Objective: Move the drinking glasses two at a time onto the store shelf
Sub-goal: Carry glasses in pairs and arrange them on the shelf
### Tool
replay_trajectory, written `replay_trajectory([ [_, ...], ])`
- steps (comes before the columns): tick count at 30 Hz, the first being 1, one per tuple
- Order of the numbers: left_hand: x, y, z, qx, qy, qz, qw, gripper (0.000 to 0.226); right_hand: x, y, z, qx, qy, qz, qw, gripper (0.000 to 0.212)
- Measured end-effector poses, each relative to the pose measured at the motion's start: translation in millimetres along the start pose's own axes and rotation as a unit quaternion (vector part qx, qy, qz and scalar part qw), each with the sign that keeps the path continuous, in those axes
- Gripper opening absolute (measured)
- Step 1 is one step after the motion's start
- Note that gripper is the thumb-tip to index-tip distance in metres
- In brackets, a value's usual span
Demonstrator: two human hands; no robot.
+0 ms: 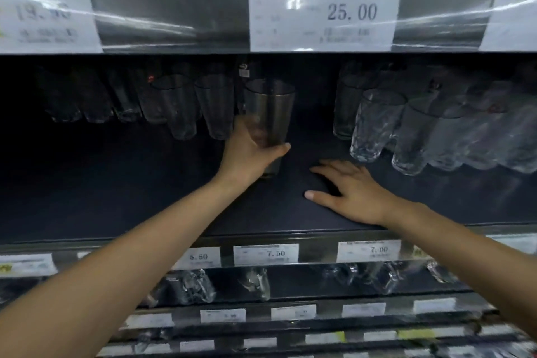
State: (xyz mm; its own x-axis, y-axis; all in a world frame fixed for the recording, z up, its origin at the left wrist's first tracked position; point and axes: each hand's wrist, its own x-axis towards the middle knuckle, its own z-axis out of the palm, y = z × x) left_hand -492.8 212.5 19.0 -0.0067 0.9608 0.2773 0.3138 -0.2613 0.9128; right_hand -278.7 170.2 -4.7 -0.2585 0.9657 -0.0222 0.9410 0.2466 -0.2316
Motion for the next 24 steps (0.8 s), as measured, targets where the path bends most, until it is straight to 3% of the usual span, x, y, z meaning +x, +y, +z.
replay_trajectory([
  [10,58,-16,59,0.003,0.088,0.002,0.996,0.072,5,8,8,-0.002,0.006,-0.035,0.999,0.075],
  [15,79,-30,67,0.003,0.074,0.011,0.997,0.074,5,8,9,-0.001,0.018,-0.042,0.999,0.076],
  [20,104,-42,76,0.038,0.111,0.012,0.993,0.080,5,7,9,-0.003,0.022,-0.044,0.999,0.072],
  [24,116,-45,78,-0.040,0.124,-0.027,0.991,0.081,5,6,9,-0.006,0.027,-0.045,0.999,0.069],
])
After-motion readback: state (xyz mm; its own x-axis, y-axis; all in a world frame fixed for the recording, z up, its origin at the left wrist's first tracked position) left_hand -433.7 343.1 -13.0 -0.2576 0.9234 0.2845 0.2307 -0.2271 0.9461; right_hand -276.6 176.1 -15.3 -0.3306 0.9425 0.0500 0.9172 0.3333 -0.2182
